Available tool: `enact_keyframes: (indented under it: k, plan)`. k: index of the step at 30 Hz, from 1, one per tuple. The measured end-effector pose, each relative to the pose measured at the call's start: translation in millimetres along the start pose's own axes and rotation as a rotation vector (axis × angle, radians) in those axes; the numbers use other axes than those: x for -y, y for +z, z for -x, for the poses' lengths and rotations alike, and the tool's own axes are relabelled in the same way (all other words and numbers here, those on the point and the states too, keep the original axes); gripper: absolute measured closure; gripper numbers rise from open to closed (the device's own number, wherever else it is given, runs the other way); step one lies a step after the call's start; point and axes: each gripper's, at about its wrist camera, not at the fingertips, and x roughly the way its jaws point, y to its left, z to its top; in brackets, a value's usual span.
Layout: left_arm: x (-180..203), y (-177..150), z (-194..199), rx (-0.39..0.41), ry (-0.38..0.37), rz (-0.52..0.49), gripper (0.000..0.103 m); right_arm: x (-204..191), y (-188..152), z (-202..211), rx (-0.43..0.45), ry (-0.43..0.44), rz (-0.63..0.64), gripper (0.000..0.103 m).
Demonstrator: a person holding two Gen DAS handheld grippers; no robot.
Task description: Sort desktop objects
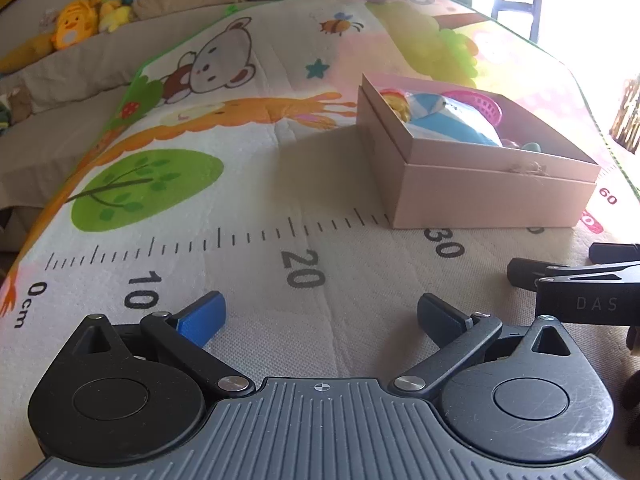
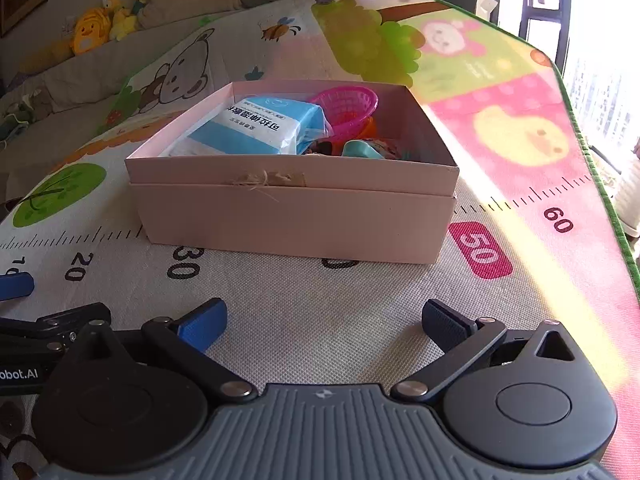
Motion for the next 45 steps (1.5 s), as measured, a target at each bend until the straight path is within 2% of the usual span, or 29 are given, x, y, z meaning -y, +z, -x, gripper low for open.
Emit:
enact_keyframes:
  k: [45]
  plan:
    - [-0.5, -0.5, 0.6, 0.001, -0.001, 0.001, 0.000, -1.8, 4.6, -8.5, 0.021, 0.009, 0.006, 0.000]
